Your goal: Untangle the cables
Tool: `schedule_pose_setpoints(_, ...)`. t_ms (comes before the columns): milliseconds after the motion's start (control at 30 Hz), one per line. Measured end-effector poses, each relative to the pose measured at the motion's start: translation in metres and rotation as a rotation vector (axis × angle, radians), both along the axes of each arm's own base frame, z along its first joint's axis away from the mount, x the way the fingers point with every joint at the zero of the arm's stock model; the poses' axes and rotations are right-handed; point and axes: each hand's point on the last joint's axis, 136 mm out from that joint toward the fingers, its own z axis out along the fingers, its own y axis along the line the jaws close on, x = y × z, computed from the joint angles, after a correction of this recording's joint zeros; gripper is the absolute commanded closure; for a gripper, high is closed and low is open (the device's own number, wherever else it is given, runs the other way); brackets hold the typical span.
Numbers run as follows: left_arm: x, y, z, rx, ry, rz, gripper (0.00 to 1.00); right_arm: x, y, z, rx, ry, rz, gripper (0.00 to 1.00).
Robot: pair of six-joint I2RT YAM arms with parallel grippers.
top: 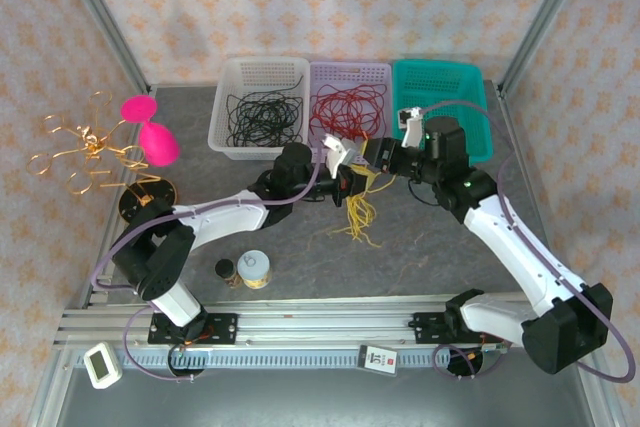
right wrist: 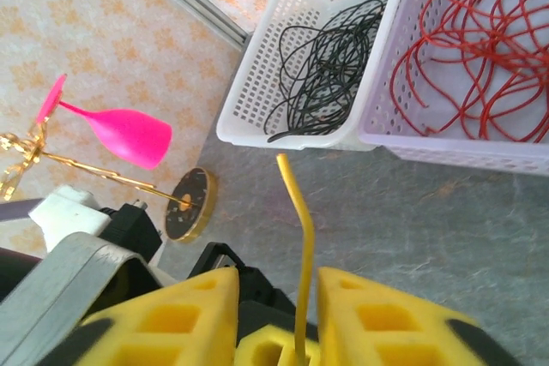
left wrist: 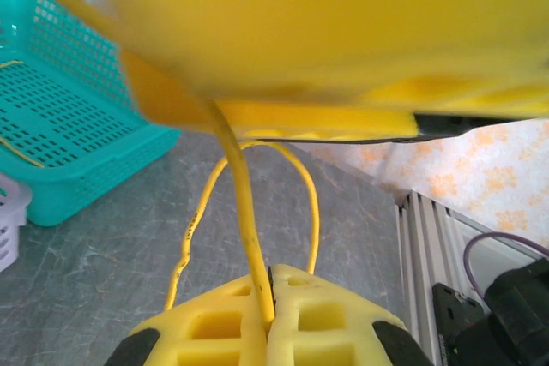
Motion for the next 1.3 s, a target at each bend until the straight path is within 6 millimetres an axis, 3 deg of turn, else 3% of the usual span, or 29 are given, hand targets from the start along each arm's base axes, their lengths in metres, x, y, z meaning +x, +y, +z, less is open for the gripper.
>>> schedule_pose_setpoints(167,0.005,0.006,-0.002,-0.018,0.014,0.048,1.0,-0.009,-0.016,0.014,-0.015,-0.044,-0.048,0.4)
schedule_pose_setpoints(300,0.007,0.01,-0.004,-0.032,0.029,0.067,1.0,-0.018,-0.047,0.033,-0.012,-0.105,-0.143,0.38)
schedule_pose_setpoints(367,0.007,0.011,-0.005,-0.035,0.034,0.07,1.0,-0.022,-0.065,0.032,-0.007,-0.119,-0.198,0.38)
schedule_pose_setpoints(500,0.005,0.012,-0.002,-0.048,0.043,0.066,1.0,-0.019,-0.086,-0.007,0.011,-0.034,-0.273,0.38)
schedule_pose_setpoints(633,0.001,0.012,0.007,-0.066,0.031,0.049,1.0,-0.017,-0.068,-0.058,0.053,0.117,-0.2,0.38)
schedule_pose_setpoints(700,-0.001,0.013,0.012,-0.073,0.025,0.042,1.0,-0.018,-0.056,-0.074,0.052,0.168,-0.156,0.39)
schedule_pose_setpoints(833,-0.004,0.013,0.018,-0.081,0.015,0.031,1.0,-0.02,-0.033,-0.076,0.067,0.173,-0.069,0.48)
schedule_pose_setpoints(900,-0.006,0.013,0.018,-0.078,0.017,0.021,1.0,-0.017,-0.03,-0.078,0.069,0.178,-0.065,0.54)
schedule_pose_setpoints(1067,-0.011,0.014,0.015,-0.057,0.027,0.004,1.0,-0.004,-0.028,-0.085,0.082,0.187,-0.09,0.79)
schedule_pose_setpoints(1167,-0.014,0.016,0.021,-0.056,0.011,0.002,1.0,0.006,-0.031,-0.098,0.099,0.207,-0.131,0.9)
schedule_pose_setpoints(1300,-0.025,0.026,0.038,-0.073,-0.039,0.003,1.0,0.01,-0.045,-0.132,0.159,0.287,-0.215,1.0)
